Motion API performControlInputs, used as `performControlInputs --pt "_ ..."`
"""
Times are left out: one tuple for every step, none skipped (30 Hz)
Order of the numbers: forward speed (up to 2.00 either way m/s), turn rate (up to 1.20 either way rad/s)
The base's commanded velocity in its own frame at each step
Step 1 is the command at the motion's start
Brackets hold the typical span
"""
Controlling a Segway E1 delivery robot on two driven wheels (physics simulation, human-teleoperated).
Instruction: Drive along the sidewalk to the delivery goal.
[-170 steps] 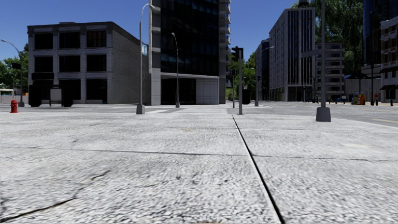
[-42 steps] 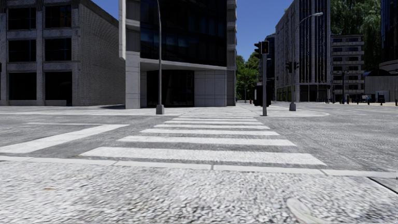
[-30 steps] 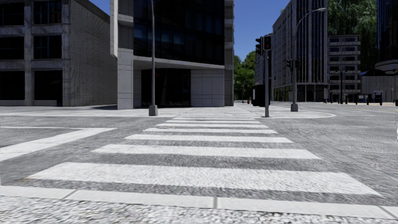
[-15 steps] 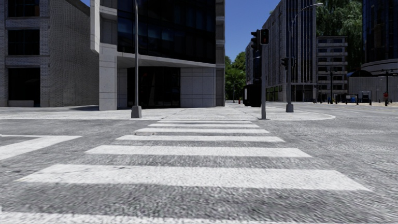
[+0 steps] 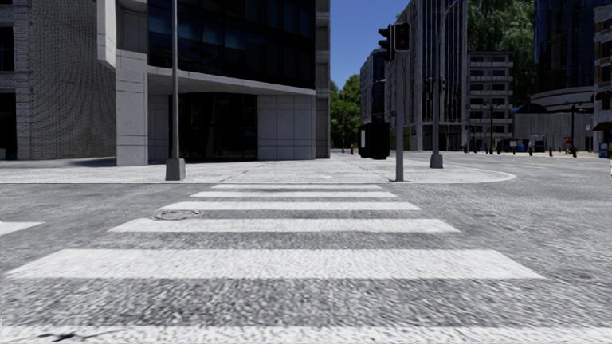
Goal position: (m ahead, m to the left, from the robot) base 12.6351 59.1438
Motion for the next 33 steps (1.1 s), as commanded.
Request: performControlInputs --pt "2.00 0.00" --pt "2.00 0.00" --pt "2.00 0.00" --pt "2.00 0.00" --pt "2.00 0.00" --pt "2.00 0.00" --pt "2.00 0.00" --pt "2.00 0.00" --pt "2.00 0.00" --pt "2.00 0.00" --pt "2.00 0.00" --pt "2.00 0.00" --pt "2.00 0.00" --pt "2.00 0.00" --pt "2.00 0.00" --pt "2.00 0.00" --pt "2.00 0.00" --pt "2.00 0.00" --pt "2.00 0.00" --pt "2.00 0.00" --pt "2.00 0.00" --pt "2.00 0.00" --pt "2.00 0.00" --pt "2.00 0.00" --pt "2.00 0.00" --pt "2.00 0.00" --pt "2.00 0.00" --pt "2.00 0.00" --pt "2.00 0.00" --pt "2.00 0.00" --pt "2.00 0.00" --pt "2.00 0.00" --pt "2.00 0.00"
